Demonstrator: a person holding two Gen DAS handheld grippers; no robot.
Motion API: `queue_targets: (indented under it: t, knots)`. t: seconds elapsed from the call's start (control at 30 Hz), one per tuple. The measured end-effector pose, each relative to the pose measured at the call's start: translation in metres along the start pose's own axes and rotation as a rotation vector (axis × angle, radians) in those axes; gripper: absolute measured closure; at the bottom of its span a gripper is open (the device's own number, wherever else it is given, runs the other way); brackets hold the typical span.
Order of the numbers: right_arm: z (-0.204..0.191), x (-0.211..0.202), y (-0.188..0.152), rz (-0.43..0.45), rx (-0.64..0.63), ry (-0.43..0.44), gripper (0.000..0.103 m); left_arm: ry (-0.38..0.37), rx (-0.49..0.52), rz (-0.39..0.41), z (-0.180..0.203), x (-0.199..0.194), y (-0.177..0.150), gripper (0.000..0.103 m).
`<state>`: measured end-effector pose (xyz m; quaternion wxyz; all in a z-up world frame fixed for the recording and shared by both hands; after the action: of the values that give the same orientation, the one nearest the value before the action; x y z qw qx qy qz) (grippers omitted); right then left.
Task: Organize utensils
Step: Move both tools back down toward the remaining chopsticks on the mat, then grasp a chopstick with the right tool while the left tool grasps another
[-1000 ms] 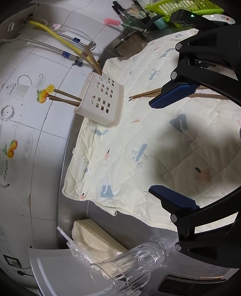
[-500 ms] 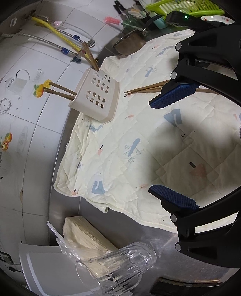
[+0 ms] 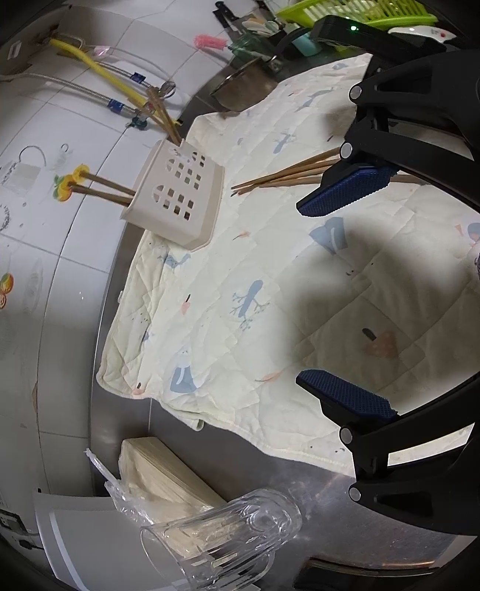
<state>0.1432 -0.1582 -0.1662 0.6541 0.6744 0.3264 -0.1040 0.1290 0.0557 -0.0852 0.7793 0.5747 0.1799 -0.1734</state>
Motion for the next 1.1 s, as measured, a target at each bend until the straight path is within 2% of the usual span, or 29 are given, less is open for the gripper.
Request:
queue_targets:
  t: [0.17, 0.47, 0.73, 0.9, 0.97, 1.1]
  knots:
    - [0.01, -0.003, 0.002, 0.015, -0.004, -0.03, 0.096, -0.03, 0.032, -0.026, 0.013, 0.001, -0.013, 0.019]
    - [0.032, -0.008, 0.001, 0.029, 0.018, -0.056, 0.096, -0.134, 0.096, -0.109, 0.055, 0.002, -0.054, 0.022]
    - [0.035, -0.01, -0.001, 0.038, 0.027, -0.056, 0.096, -0.234, 0.137, -0.182, 0.094, 0.009, -0.088, 0.046]
    - [0.037, -0.011, -0.002, 0.04, 0.037, -0.053, 0.096, -0.261, 0.154, -0.211, 0.106, 0.018, -0.099, 0.072]
    - [0.037, -0.011, -0.002, 0.039, 0.04, -0.051, 0.096, -0.258, 0.154, -0.218, 0.106, 0.021, -0.101, 0.078]
    - [0.037, -0.011, -0.002, 0.04, 0.05, -0.045, 0.096, -0.254, 0.156, -0.229, 0.109, 0.026, -0.106, 0.082]
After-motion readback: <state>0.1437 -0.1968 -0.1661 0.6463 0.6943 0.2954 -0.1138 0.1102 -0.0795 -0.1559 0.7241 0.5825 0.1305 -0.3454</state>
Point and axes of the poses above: each gripper's, at about its wrist camera, not at the fingertips, and x roughly the way its jaws point, z to its right, y to its top, the point moved 8 cm from there along x, roughly the way its jaws point, and after that the axes turned 13 degrees about z, right-handed, at the moved point
